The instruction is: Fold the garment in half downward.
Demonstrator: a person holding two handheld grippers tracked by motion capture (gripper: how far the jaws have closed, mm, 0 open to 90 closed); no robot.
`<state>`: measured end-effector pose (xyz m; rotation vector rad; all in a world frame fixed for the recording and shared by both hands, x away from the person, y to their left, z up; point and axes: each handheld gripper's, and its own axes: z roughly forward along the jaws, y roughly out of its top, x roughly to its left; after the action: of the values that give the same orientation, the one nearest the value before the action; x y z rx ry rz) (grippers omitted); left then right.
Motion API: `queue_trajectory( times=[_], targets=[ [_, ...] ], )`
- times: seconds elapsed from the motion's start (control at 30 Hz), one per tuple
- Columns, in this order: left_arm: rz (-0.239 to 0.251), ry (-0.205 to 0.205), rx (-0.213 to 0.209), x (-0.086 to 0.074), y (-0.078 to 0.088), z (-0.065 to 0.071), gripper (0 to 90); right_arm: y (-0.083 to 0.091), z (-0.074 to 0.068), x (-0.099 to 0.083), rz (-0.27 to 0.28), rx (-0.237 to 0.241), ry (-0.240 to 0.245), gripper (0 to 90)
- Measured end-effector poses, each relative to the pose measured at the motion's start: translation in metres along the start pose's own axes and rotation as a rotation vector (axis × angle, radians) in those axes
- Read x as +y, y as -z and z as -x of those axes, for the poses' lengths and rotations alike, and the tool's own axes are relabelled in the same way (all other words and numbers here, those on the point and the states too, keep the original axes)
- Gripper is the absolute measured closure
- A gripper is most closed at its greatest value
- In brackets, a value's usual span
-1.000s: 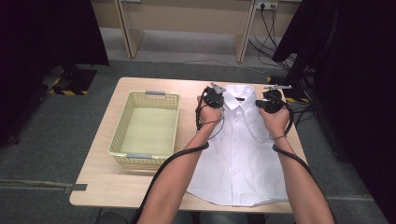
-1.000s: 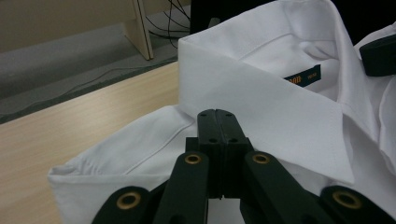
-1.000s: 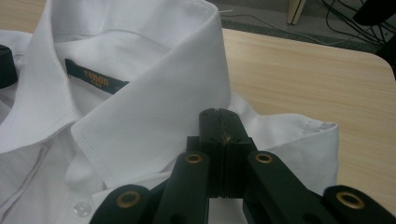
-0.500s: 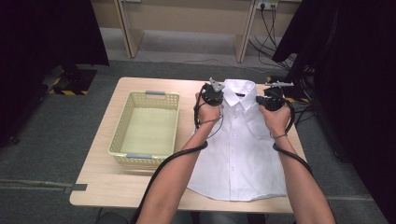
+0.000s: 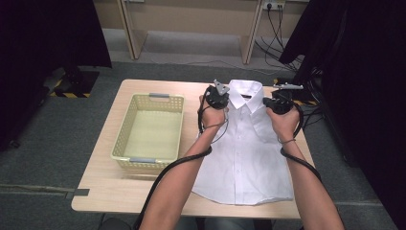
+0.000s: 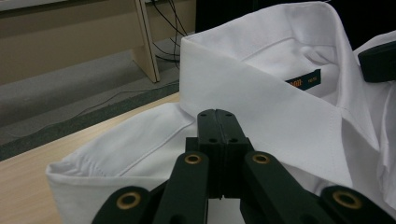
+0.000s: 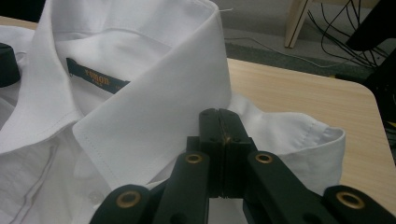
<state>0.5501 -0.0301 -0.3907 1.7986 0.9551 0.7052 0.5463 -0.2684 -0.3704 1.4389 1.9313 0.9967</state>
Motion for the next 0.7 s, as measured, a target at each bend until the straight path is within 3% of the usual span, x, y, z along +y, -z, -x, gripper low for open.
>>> queue_trajectory(
  times=[0.7],
  targets=[
    [0.055, -0.014, -0.005, -0.004, 0.018, 0.011, 89.4, 0.021, -0.003, -0.01, 0.043, 0.009, 0.024, 89.6]
  ],
)
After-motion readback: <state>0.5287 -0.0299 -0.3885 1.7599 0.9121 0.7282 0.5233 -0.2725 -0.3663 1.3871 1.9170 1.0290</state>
